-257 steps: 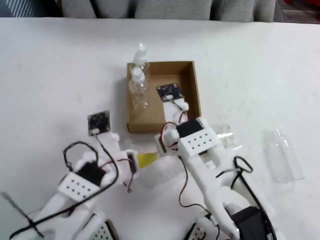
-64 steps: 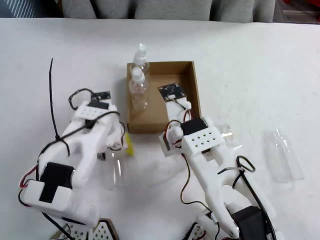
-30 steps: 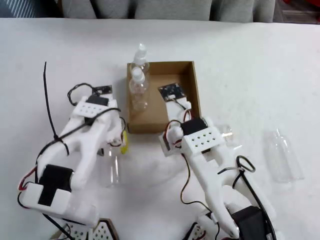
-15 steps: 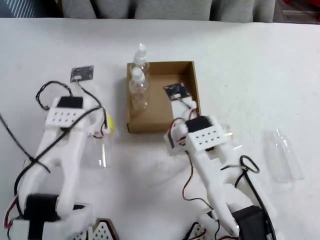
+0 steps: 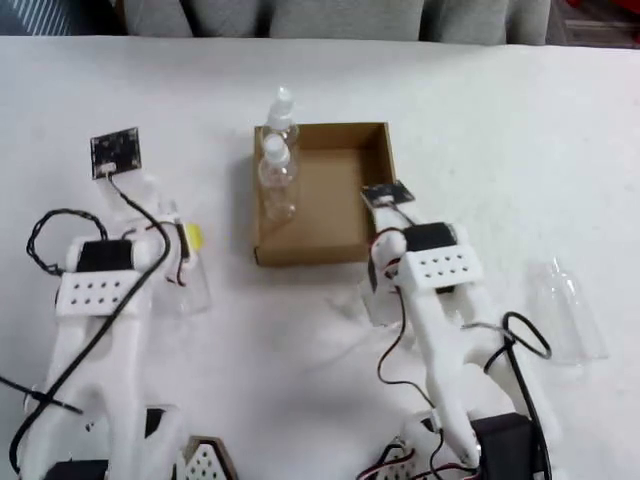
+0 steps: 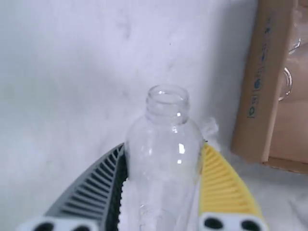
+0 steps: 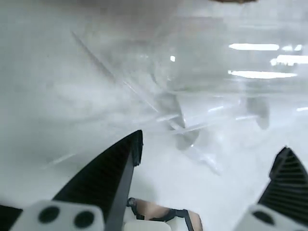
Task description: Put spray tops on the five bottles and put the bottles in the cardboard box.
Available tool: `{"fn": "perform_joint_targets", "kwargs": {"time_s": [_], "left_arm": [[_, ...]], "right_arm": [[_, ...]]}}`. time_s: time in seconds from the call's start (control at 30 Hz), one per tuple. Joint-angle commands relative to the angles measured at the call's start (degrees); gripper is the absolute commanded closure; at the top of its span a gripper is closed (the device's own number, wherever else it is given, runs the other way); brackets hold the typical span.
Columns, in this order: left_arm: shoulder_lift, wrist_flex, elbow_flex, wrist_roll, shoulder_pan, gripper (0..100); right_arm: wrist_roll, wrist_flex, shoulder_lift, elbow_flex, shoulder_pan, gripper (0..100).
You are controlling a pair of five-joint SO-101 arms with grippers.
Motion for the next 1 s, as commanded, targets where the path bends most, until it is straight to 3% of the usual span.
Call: {"fn": "perform_joint_targets", "kwargs": {"time_s": [0.0,0.13,0.23,0.47,0.83,0.97], "left_arm": [[-3.91,-2.73,0.62,-0.44,-0.57,97],[-3.74,-5.19,2.11,-0.44,-0.57,97],[-4.0,-5.01,2.29,-0.44,-0.57,97],[-3.82,-4.75,2.37,-0.53,-0.57,97],[-3.91,-4.66,3.34,-0.62,0.75,97],[-3.82,-4.66,3.34,-0.62,0.75,97]], "right_arm": [[0.35,-0.31,-0.66,0.18,4.79,64.9],[0.18,-6.73,-0.13,3.6,7.78,74.3],[-4.22,-12.35,-0.57,6.15,8.75,72.6],[-11.16,-13.23,-0.48,6.33,10.51,69.7],[-11.6,-21.93,0.04,12.04,15.34,70.0],[-11.16,-23.25,1.54,12.66,15.87,81.0]]}}
